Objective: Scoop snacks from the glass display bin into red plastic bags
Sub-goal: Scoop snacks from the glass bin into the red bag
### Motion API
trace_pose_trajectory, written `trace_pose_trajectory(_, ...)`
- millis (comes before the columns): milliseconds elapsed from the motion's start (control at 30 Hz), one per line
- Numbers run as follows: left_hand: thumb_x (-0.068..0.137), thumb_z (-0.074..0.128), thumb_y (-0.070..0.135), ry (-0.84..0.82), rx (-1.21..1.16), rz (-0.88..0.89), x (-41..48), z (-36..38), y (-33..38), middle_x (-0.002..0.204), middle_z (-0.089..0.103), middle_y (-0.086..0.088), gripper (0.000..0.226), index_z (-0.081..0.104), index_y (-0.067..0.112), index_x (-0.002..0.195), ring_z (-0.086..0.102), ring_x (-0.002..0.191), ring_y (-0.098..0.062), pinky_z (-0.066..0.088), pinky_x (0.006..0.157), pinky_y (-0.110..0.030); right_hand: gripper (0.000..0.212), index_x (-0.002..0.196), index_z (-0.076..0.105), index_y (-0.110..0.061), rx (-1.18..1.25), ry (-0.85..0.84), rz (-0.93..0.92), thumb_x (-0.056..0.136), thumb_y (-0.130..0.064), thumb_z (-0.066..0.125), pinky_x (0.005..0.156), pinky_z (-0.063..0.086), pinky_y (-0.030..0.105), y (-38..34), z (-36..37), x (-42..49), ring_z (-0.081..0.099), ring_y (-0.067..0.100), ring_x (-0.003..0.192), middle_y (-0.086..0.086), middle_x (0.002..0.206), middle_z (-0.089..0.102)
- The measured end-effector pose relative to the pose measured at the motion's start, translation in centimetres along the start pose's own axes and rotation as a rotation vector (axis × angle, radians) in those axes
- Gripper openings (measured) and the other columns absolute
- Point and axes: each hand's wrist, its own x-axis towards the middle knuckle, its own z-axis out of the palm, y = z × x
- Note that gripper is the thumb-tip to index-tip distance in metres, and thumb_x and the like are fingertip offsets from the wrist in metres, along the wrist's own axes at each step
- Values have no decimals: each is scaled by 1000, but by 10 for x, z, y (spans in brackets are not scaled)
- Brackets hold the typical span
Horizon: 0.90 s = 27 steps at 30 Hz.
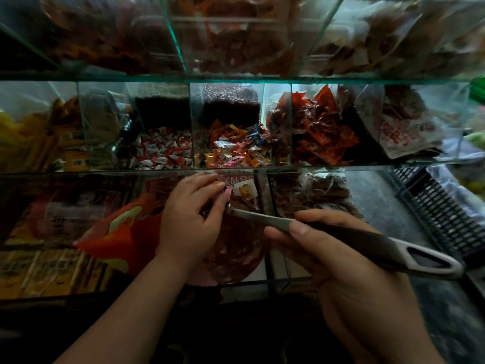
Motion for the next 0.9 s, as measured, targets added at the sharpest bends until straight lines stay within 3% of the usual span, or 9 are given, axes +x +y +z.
trace_pose_trajectory(67, 98, 68, 31, 13, 1, 66, 18, 3, -1, 120, 68, 3, 25, 77, 14, 113, 58, 120, -11, 45, 106, -29, 18, 73, 78, -17, 58, 68, -51, 55, -20, 77, 77, 64, 38, 2, -5, 12, 78, 37, 82, 22, 82, 77)
trace_pose_trajectory(167, 97, 68, 32, 13, 4, 118, 44, 13, -3, 117, 69, 1, 25, 78, 13, 110, 59, 117, -13, 45, 104, -28, 21, 71, 77, -20, 122, 111, -56, 50, -23, 78, 73, 64, 38, -3, -4, 28, 78, 35, 81, 19, 81, 77)
trace_pose_trajectory(333, 92, 70, 45, -85, 23, 32, 84, 34, -8, 120, 68, 2, 35, 79, 17, 110, 56, 119, -12, 46, 104, -35, 9, 88, 65, -11, 216, 159, 19, 85, -2, 65, 78, 64, 38, -7, -2, 62, 79, 31, 85, 7, 73, 77)
trace_pose_trajectory(500, 93, 62, 57, -195, -2, -148, 112, 48, -13, 152, 48, 1, 59, 59, 21, 141, 36, 144, -17, 29, 120, -39, 10, 96, 66, -9, 249, 258, 17, 94, -1, 61, 79, 64, 37, 1, 1, 105, 78, 30, 89, 5, 75, 78)
trace_pose_trajectory(600, 96, 50, 58, -228, -48, -200, 110, 46, -13, 159, 40, 2, 64, 50, 23, 148, 27, 149, -16, 21, 122, -38, 7, 95, 70, -10, 224, 332, -14, 93, -5, 65, 75, 64, 33, 10, 5, 133, 79, 27, 88, 4, 78, 79)
trace_pose_trajectory(667, 97, 57, 48, -244, -73, -226, 99, 42, -13, 156, 42, 1, 57, 50, 21, 147, 31, 147, -15, 25, 122, -39, 5, 91, 75, -18, 16, 366, -113, 90, -15, 71, 75, 62, 29, 18, 5, 147, 78, 16, 88, -1, 84, 79)
trace_pose_trajectory(767, 95, 68, 35, -240, -57, -234, 81, 34, -17, 146, 48, 5, 52, 52, 21, 143, 42, 136, -11, 35, 115, -33, 13, 86, 72, -25, -740, 232, -492, 89, -13, 72, 78, 56, 18, 25, -2, 161, 67, -5, 84, -14, 84, 72)
trace_pose_trajectory(833, 93, 69, 35, -230, -62, -227, 72, 29, -18, 137, 49, 12, 49, 53, 27, 139, 46, 127, -6, 39, 109, -30, 17, 99, 72, -20, -1101, 3, -620, 87, -8, 69, 85, 55, 24, 24, -5, 166, 64, 1, 90, -8, 97, 70)
trace_pose_trajectory(900, 92, 69, 35, -229, -62, -239, 67, 25, -18, 137, 51, 12, 50, 52, 31, 139, 47, 127, -8, 41, 107, -31, 29, 110, 72, -16, -1305, -198, -559, 81, -18, 66, 90, 56, 42, 22, -2, 162, 65, 21, 102, 3, 112, 67)
